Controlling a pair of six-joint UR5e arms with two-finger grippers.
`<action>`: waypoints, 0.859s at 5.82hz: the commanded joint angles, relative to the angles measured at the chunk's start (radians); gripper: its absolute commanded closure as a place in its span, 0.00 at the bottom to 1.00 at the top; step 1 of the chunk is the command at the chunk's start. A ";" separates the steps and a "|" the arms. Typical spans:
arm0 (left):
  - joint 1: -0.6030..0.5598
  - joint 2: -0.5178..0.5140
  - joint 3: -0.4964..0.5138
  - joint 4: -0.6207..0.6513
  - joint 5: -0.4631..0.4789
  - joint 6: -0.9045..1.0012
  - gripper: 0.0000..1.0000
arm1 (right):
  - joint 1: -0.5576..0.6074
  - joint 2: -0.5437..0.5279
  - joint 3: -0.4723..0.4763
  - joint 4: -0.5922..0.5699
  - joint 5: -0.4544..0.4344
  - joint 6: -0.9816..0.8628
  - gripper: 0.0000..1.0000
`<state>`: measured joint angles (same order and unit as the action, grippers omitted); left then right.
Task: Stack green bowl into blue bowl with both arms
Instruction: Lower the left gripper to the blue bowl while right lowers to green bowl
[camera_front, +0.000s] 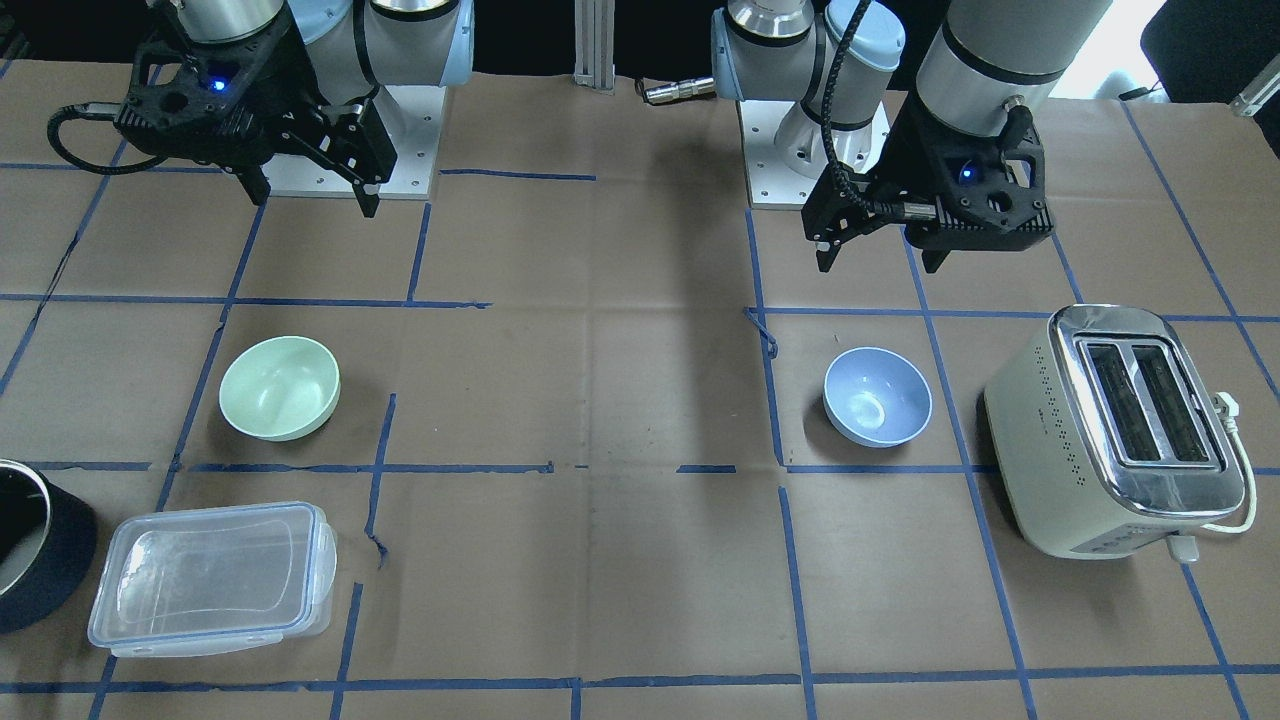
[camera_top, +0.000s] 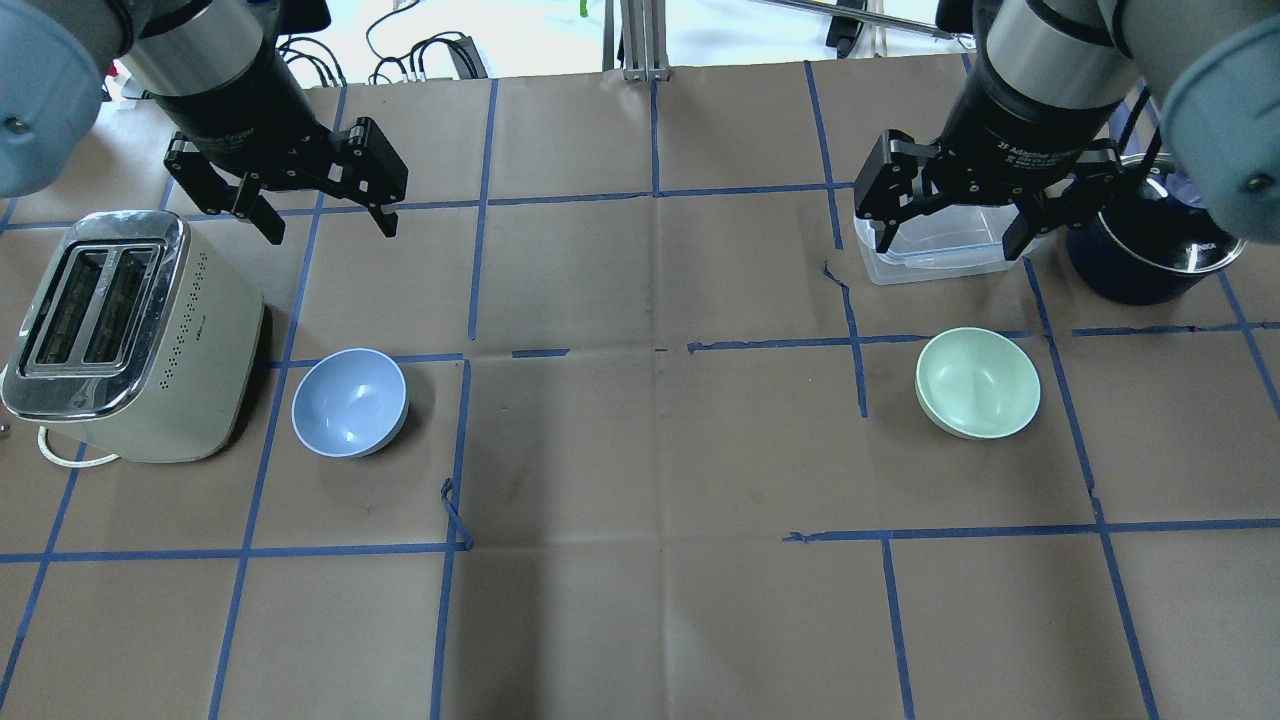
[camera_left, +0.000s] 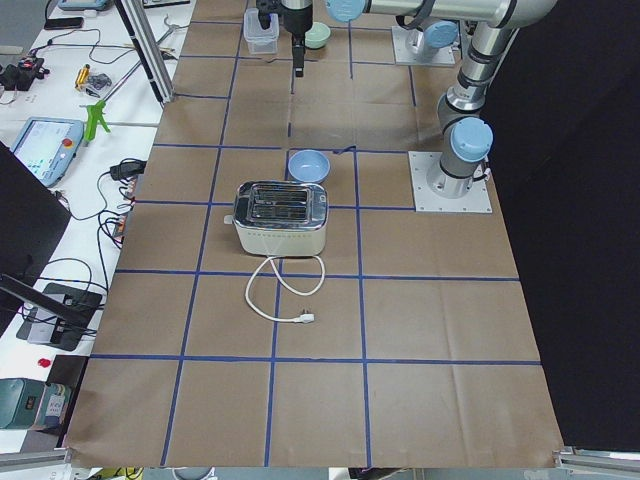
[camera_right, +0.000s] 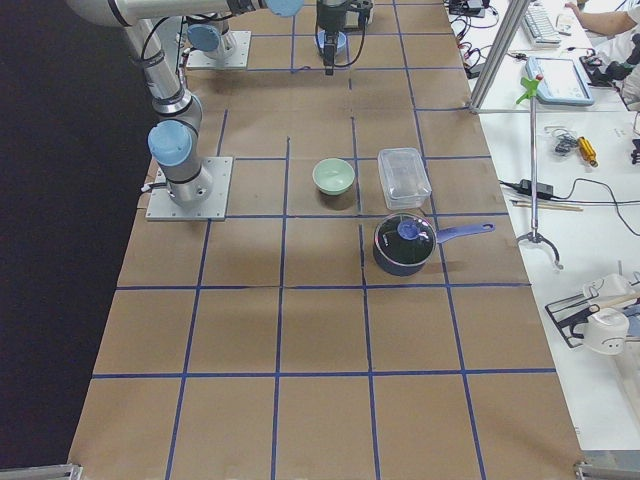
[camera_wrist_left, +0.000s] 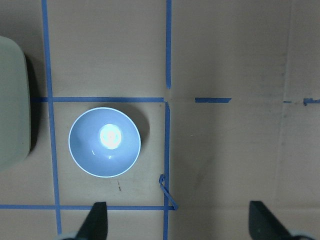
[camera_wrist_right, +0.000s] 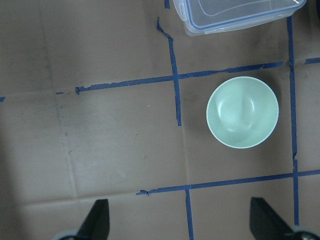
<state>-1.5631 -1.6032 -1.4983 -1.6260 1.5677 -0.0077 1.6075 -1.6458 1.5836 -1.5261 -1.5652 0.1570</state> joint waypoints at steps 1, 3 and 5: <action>0.000 0.003 -0.003 0.000 0.000 0.000 0.02 | -0.003 0.047 -0.002 -0.002 0.011 0.006 0.00; 0.005 0.015 -0.020 0.005 0.012 0.006 0.02 | -0.001 0.047 0.000 0.001 0.008 0.012 0.00; 0.040 0.014 -0.040 0.003 0.003 0.006 0.02 | -0.001 0.047 0.010 0.003 0.001 0.013 0.00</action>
<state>-1.5412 -1.5801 -1.5250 -1.6220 1.5759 0.0019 1.6060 -1.5989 1.5872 -1.5243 -1.5607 0.1691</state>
